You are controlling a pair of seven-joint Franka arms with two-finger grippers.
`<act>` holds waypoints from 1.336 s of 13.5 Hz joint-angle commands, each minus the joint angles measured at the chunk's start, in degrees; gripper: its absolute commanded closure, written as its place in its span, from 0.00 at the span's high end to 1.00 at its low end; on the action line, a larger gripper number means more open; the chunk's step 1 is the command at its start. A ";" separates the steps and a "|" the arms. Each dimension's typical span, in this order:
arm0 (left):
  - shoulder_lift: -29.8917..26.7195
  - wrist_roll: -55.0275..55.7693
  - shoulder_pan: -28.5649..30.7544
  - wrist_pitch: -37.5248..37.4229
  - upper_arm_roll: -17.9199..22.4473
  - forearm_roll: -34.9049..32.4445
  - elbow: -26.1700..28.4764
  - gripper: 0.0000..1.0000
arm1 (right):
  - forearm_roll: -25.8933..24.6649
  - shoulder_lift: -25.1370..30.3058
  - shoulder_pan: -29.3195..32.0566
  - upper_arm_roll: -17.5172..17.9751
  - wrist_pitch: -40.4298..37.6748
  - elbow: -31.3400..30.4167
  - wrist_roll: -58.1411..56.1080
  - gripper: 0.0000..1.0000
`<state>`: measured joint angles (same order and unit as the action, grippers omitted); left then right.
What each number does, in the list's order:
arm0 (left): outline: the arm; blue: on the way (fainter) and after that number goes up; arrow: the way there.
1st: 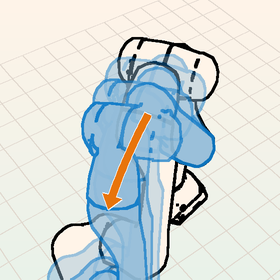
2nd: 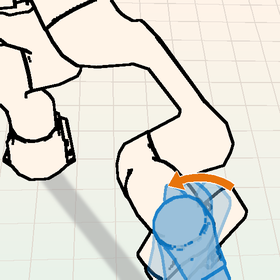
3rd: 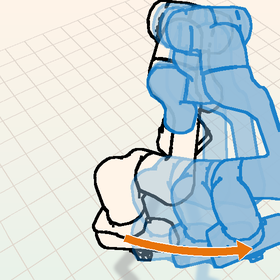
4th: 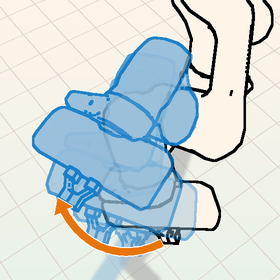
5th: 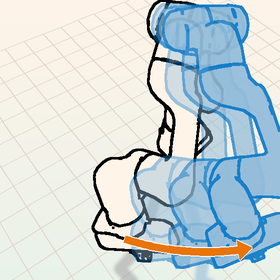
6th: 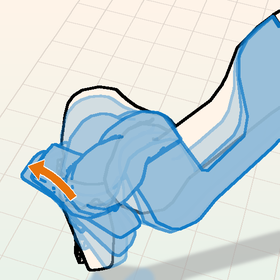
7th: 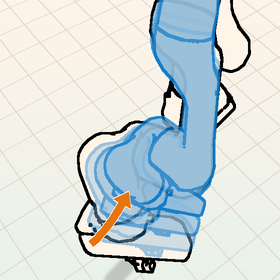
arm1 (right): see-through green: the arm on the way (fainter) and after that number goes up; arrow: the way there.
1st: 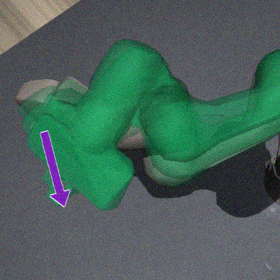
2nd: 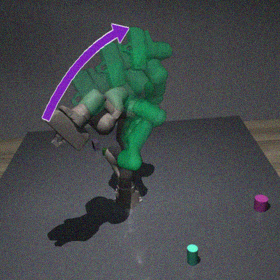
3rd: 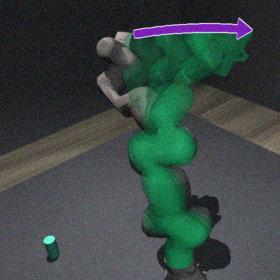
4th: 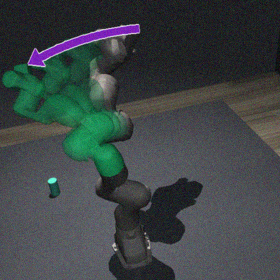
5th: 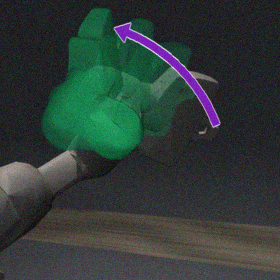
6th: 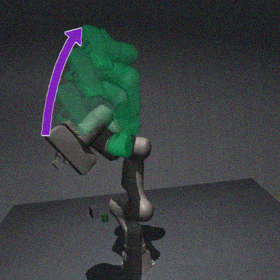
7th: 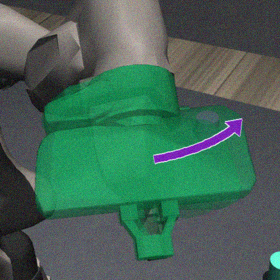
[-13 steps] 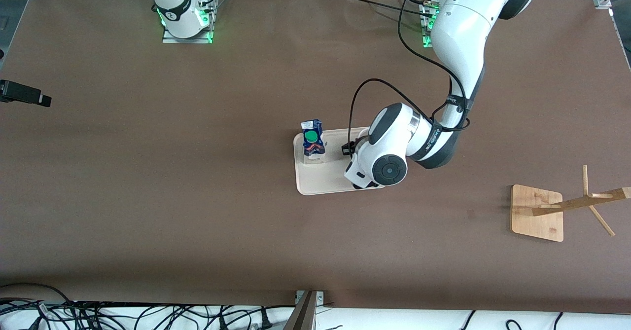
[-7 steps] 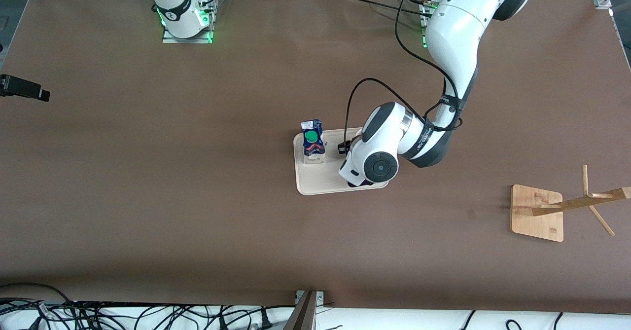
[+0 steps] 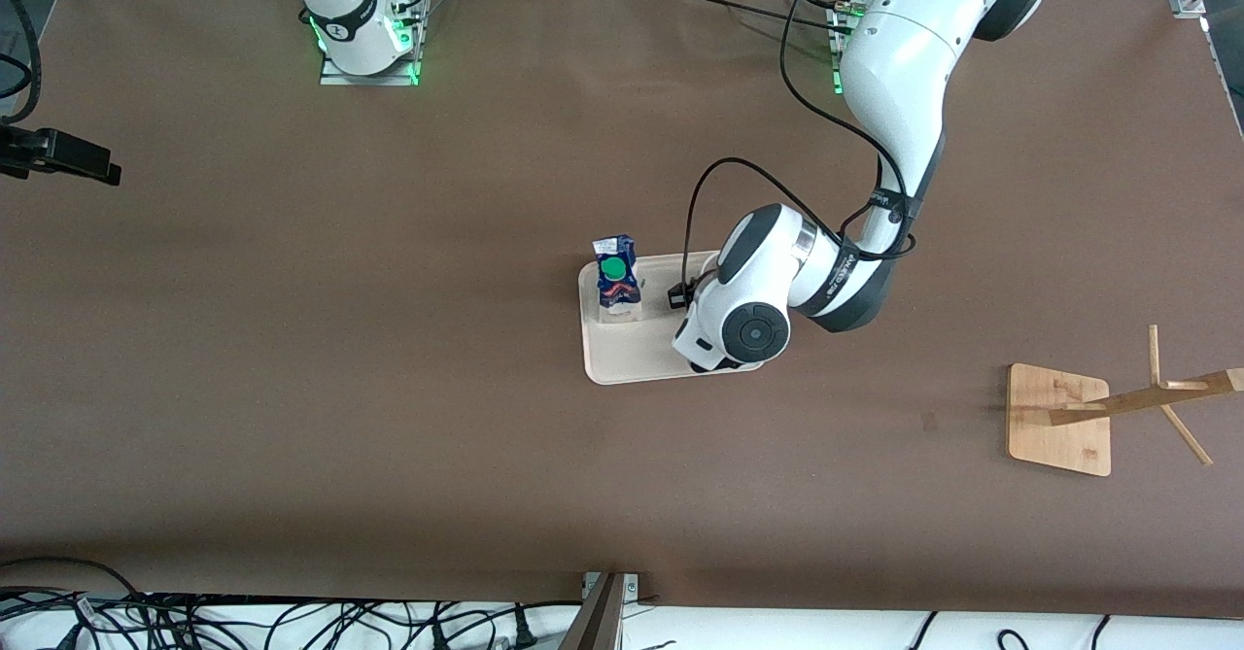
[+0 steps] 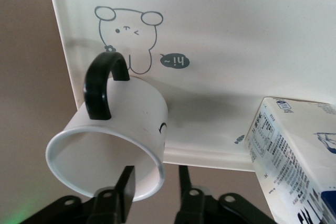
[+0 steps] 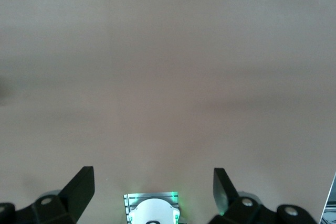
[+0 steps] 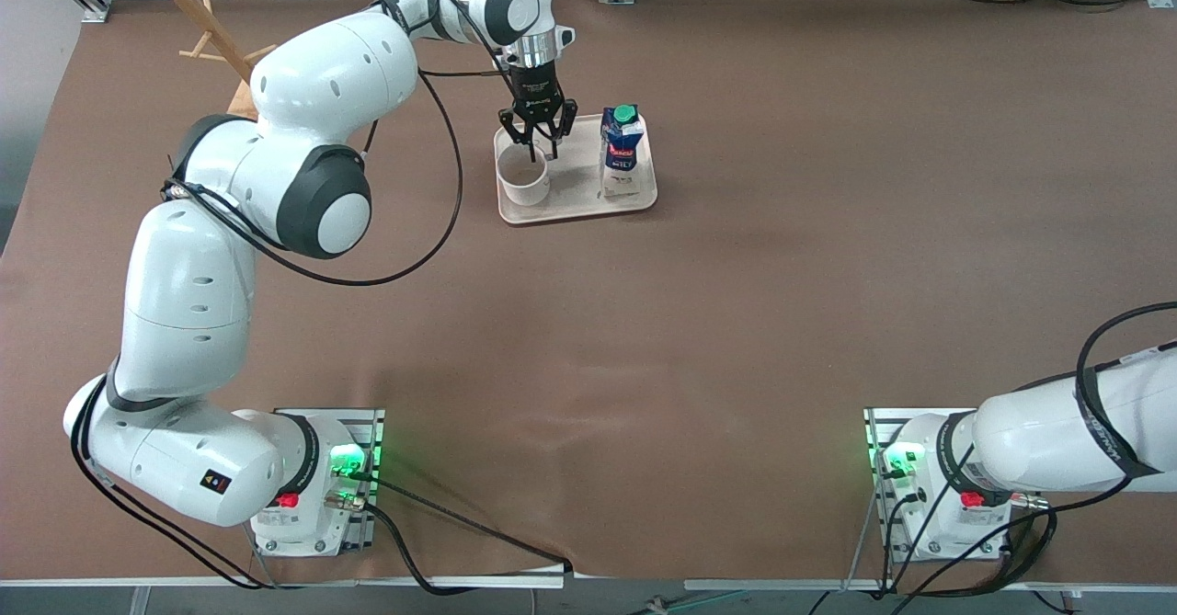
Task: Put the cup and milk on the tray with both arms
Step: 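Open the left gripper and lift it away from the mug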
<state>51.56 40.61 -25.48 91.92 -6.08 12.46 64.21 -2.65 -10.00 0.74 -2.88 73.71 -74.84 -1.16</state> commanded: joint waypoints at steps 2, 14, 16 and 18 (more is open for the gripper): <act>0.30 0.35 0.69 -0.95 0.01 -0.86 -2.07 0.76 | -0.34 3.23 1.02 0.60 1.17 -3.65 -0.95 1.00; -23.32 -1.23 12.37 -10.50 -0.25 -1.39 -1.19 1.00 | -0.95 3.41 1.19 0.60 7.41 -6.46 -0.78 1.00; -26.84 -7.79 13.87 -14.21 -0.08 -1.39 -1.10 1.00 | -1.04 4.63 1.19 0.60 6.72 -7.94 -1.13 1.00; -29.92 -14.30 15.80 -18.16 0.53 -1.47 -0.84 1.00 | -1.04 5.60 1.19 0.60 6.80 -9.71 -1.30 1.00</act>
<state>25.49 32.61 -11.41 76.33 -5.78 12.25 60.72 -2.79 -7.57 1.29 -2.92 79.89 -80.62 -1.18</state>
